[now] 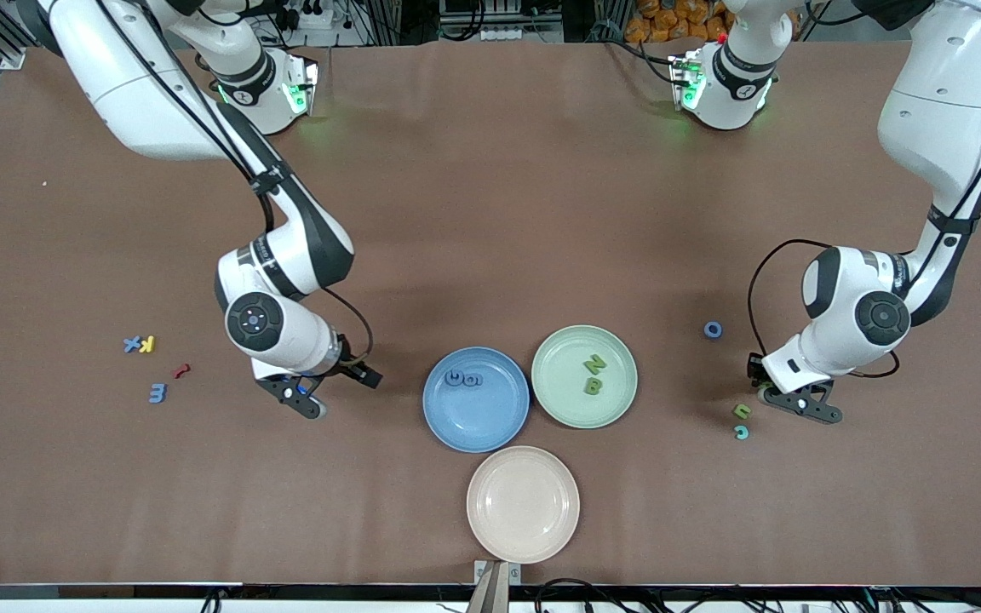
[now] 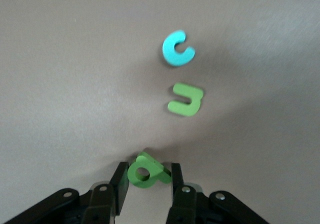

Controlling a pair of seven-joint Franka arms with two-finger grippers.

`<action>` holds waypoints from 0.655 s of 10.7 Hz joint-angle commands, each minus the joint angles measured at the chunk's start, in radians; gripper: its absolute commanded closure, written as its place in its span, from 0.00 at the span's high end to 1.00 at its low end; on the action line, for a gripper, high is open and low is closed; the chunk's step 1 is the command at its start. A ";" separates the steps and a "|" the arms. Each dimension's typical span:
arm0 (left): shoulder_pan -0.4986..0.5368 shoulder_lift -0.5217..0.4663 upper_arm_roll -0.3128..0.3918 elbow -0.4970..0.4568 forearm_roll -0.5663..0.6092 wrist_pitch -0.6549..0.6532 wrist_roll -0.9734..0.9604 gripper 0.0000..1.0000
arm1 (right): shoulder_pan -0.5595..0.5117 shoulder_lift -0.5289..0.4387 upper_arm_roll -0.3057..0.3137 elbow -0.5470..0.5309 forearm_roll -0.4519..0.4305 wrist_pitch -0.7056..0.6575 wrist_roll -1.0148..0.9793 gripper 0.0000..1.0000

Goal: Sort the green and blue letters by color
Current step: 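Carry green q into the green plate with the left gripper while the right returns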

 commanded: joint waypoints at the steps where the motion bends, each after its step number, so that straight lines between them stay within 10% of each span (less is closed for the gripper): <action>1: -0.075 -0.053 0.003 0.036 -0.121 -0.086 -0.069 0.09 | -0.104 -0.080 0.015 -0.113 -0.046 -0.003 -0.225 1.00; 7: -0.323 -0.049 0.030 0.139 -0.149 -0.163 -0.487 0.09 | -0.336 -0.089 0.013 -0.134 -0.052 -0.005 -0.776 1.00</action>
